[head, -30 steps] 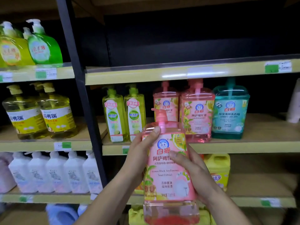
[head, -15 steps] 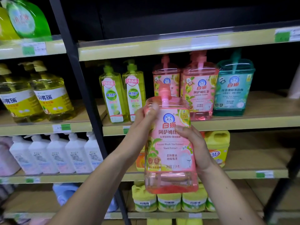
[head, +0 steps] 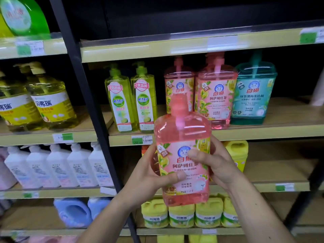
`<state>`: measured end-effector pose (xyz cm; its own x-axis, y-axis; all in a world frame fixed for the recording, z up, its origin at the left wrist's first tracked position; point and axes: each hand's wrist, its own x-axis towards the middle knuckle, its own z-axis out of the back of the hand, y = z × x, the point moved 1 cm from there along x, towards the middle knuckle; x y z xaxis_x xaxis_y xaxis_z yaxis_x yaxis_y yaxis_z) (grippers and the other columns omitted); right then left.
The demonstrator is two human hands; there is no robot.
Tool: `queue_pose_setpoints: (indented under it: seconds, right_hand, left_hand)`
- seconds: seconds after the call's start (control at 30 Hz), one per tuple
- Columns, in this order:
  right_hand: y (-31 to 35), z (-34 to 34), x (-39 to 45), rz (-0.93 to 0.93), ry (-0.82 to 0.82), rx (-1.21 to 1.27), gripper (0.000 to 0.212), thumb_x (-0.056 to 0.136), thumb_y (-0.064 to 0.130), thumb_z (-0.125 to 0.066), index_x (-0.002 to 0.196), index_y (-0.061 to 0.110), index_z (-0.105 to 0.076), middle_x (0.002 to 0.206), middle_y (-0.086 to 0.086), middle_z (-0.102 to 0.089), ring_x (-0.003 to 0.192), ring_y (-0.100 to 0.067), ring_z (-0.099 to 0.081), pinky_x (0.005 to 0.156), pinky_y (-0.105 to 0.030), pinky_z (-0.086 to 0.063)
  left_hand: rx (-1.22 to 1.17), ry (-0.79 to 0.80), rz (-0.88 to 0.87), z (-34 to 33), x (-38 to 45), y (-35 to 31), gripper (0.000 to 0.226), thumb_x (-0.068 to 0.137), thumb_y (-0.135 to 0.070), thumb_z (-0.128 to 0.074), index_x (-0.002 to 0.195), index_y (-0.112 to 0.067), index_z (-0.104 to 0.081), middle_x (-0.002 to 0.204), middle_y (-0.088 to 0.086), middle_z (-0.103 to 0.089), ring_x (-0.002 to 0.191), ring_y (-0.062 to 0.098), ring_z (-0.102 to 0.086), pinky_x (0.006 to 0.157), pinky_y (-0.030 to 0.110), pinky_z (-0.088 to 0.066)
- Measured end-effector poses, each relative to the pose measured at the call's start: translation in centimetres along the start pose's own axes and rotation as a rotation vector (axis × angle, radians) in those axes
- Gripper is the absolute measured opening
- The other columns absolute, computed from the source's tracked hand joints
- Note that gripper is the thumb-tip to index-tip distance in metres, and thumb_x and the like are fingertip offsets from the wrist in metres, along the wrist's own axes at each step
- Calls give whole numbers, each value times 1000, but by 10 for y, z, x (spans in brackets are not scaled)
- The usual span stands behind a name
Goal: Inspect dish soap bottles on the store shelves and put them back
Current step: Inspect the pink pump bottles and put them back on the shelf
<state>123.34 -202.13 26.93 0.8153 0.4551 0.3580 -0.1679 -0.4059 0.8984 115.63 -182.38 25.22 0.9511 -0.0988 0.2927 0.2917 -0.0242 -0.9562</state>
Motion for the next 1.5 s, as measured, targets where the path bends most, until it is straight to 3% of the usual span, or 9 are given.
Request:
queue_pose_setpoints:
  seconds: [0.23, 0.37, 0.5, 0.63, 0.8, 1.0, 1.13, 1.3, 1.5]
  right_hand:
    - [6, 6, -16, 71, 193, -400, 88, 59, 7, -104, 133, 36, -66, 128, 5, -75, 121, -13, -71, 96, -23, -55]
    - [-4, 3, -30, 116, 196, -625, 87, 62, 22, -106, 135, 30, -58, 128, 1, -71, 112, -20, -72, 92, -42, -61]
    - [-12, 1, -37, 134, 197, -620, 75, 72, 24, -101, 134, 31, -58, 134, 1, -71, 118, -24, -72, 93, -51, -62]
    - [-14, -1, -37, 139, 181, -576, 71, 73, 30, -101, 132, 33, -60, 136, -1, -71, 126, -26, -70, 98, -60, -59]
    - [-13, -1, -38, 133, 154, -566, 78, 65, 34, -105, 130, 32, -61, 129, -2, -72, 116, -26, -73, 90, -56, -64]
    - [0, 2, -31, 96, 171, -383, 84, 61, 10, -102, 134, 26, -64, 124, -2, -74, 115, -21, -72, 93, -28, -58]
    - [4, 0, -31, 66, 123, -215, 67, 69, 6, -92, 129, 24, -70, 122, -7, -78, 116, -26, -74, 92, -29, -58]
    - [-1, -9, -29, -35, -57, -84, 57, 66, 33, -95, 118, 24, -75, 115, -12, -81, 105, -34, -79, 81, -40, -65]
    - [-3, -4, -26, -247, -61, 48, 49, 76, 46, -90, 121, 38, -72, 126, -3, -79, 115, -27, -77, 95, -49, -63]
  left_hand:
    - [383, -9, 12, 18, -4, 17, 73, 69, -21, -104, 132, -25, -67, 121, -2, -79, 114, 18, -76, 96, 39, -62]
    - [467, -90, -121, 10, -16, 14, 54, 76, -35, -90, 125, -36, -68, 119, -20, -73, 108, 8, -74, 85, 23, -61]
    - [443, -83, -145, 8, -20, 17, 66, 72, 5, -96, 127, -12, -64, 122, -16, -73, 110, 13, -75, 92, 26, -59]
    - [426, -79, -182, 11, -21, 17, 58, 76, 19, -87, 123, -5, -64, 123, -18, -72, 107, 2, -72, 90, 14, -55]
    - [538, -71, -261, 12, -19, 11, 55, 78, -20, -95, 126, -22, -67, 123, -25, -70, 112, 7, -73, 91, 15, -56]
    - [332, 6, 9, 13, -23, 17, 76, 68, -24, -105, 133, -27, -66, 122, -3, -78, 115, 18, -76, 93, 31, -60]
    - [-82, -66, 22, -10, -29, 18, 71, 70, -21, -103, 131, -20, -67, 125, 16, -77, 114, 36, -77, 89, 39, -64]
    - [-246, -280, 52, -38, -25, 19, 62, 69, -32, -96, 126, -21, -73, 124, 23, -77, 111, 48, -76, 94, 62, -62]
    - [-301, -331, 167, -47, -7, -6, 44, 74, -29, -91, 112, -9, -80, 115, 27, -79, 99, 47, -79, 75, 47, -66]
